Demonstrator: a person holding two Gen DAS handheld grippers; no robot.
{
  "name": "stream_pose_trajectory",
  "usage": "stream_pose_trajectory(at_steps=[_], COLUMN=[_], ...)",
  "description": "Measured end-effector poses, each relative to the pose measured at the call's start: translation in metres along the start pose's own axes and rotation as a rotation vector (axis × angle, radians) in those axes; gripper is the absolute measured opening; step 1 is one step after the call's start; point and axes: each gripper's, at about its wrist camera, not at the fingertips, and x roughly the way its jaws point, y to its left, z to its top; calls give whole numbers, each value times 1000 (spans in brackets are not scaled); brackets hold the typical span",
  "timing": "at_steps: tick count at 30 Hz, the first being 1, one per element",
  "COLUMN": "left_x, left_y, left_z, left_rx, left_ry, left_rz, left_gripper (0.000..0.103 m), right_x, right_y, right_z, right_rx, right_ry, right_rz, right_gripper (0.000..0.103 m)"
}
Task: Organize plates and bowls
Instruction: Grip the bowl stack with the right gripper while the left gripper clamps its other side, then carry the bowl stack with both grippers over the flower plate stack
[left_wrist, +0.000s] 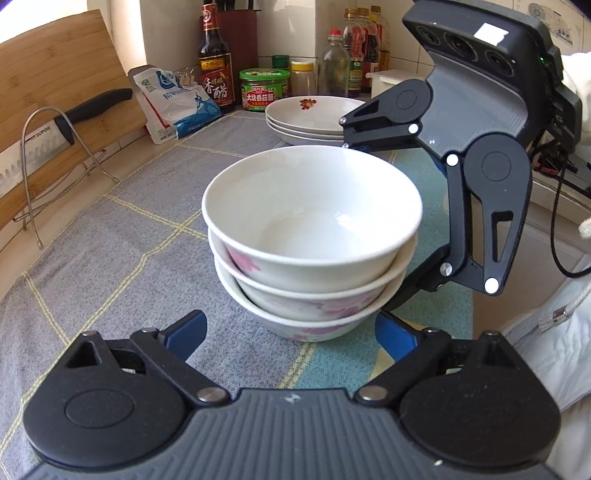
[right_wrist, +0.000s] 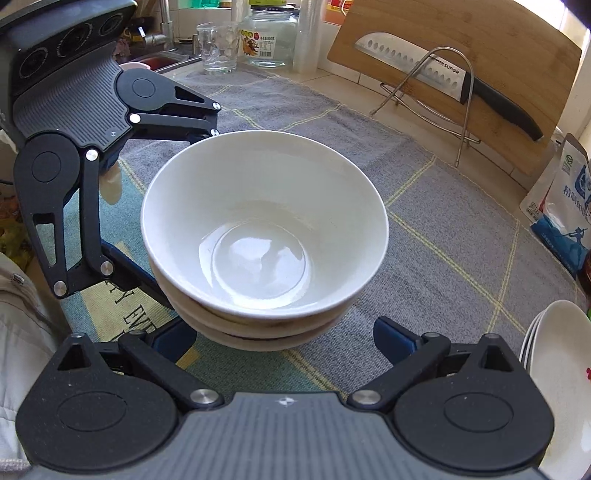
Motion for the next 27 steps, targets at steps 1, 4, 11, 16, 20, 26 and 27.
stream_pose_trajectory(at_steps=[1, 4, 11, 16, 20, 26, 27], left_x=[0, 0, 4, 8, 13, 13, 13], left_y=[2, 7, 19, 24, 28, 30, 30], left_z=[2, 6, 16, 20, 22, 22, 22], left_rx=[10, 39, 111, 154, 154, 164, 164], left_ry=[2, 8, 22, 29, 35, 34, 35], left_rz=[-19, -68, -169, -218, -257, -271, -276], left_gripper=[93, 93, 92, 92, 90, 88, 87], right_x=[0, -1, 1, 2, 3, 2, 2], right_y=[-2, -6, -8, -10, -11, -10, -10], right_z=[1, 6, 10, 11, 12, 13, 13], right_rx=[-7, -18, -25, -10, -11, -11, -11], right_ry=[3, 8, 24, 32, 37, 48, 48], right_rz=[16, 50, 97, 123, 140, 155, 157], right_gripper=[103, 102, 96, 93, 92, 88, 88])
